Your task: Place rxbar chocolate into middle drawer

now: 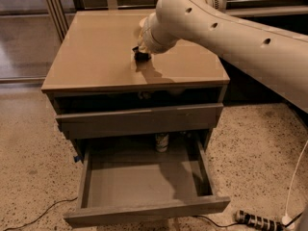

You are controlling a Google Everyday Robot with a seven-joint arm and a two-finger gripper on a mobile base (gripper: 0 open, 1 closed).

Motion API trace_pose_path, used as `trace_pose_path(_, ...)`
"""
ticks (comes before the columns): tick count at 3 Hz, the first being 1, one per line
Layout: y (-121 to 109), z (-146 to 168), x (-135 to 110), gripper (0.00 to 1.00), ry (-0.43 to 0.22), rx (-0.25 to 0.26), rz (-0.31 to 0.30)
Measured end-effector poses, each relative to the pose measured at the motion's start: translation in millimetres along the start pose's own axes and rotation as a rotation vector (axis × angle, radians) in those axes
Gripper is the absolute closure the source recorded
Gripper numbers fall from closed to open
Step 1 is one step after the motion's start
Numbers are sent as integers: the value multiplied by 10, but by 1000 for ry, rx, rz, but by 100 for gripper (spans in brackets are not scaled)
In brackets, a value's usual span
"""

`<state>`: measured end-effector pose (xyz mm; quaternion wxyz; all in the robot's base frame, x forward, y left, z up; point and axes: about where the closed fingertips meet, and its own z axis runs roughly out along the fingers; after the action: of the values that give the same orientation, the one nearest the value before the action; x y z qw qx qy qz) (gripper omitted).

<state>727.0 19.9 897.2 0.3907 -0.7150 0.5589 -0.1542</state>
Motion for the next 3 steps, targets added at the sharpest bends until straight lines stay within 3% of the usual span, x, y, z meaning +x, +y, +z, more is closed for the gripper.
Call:
trace_pose_path(2,-466,-4,123,100,41,83,-19)
trace_pose_path(3,-466,-4,123,100,41,83,-19)
